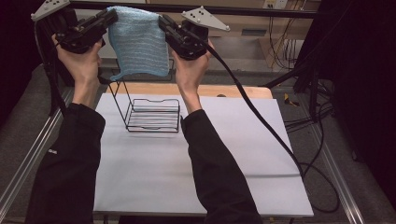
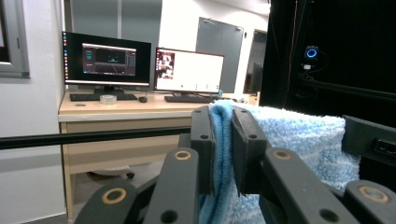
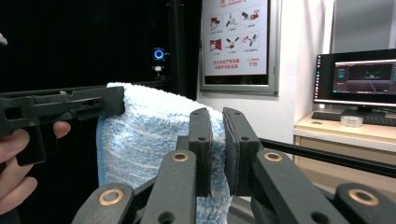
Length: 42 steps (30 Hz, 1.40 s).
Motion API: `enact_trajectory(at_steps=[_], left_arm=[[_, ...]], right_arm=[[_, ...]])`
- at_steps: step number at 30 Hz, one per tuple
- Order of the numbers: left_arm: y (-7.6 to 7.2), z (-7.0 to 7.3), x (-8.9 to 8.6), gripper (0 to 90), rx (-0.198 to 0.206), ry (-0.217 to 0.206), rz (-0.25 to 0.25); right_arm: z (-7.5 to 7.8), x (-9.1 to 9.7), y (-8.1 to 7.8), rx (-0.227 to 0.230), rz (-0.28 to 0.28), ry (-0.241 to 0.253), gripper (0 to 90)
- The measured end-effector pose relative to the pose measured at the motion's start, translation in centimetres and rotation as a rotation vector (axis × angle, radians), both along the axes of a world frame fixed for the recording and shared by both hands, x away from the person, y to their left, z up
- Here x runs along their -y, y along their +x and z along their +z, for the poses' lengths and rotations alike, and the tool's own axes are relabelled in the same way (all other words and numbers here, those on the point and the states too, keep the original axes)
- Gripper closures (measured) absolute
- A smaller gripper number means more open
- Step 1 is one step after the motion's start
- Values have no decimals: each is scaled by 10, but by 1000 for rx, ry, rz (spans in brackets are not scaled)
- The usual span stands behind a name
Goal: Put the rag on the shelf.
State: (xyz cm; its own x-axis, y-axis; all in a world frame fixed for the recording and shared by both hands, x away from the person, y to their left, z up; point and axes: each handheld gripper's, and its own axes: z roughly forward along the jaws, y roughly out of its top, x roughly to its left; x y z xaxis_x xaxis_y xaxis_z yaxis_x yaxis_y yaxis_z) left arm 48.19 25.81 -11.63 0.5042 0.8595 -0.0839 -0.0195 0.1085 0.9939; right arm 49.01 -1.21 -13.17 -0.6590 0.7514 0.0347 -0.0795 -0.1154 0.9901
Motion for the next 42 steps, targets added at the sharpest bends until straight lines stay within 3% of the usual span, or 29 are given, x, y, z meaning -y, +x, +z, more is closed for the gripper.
enact_trajectory(at_steps=[6, 15, 26, 31, 42], left_arm=[[12, -6, 1, 801, -4, -4, -12], [22, -31, -10, 801, -35, -6, -3], [10, -62, -31, 800, -68, 4, -22], [5, -72, -33, 799, -75, 20, -44], [-3, -93, -31, 797, -90, 42, -72]], right_arm=[[-2, 1, 8, 5, -25, -13, 830], [-15, -9, 18, -27, -25, -66, 829], [-36, -26, 16, -67, -2, -151, 828], [-48, -22, 16, -121, 29, -117, 827], [-68, -13, 12, -148, 67, -148, 825]])
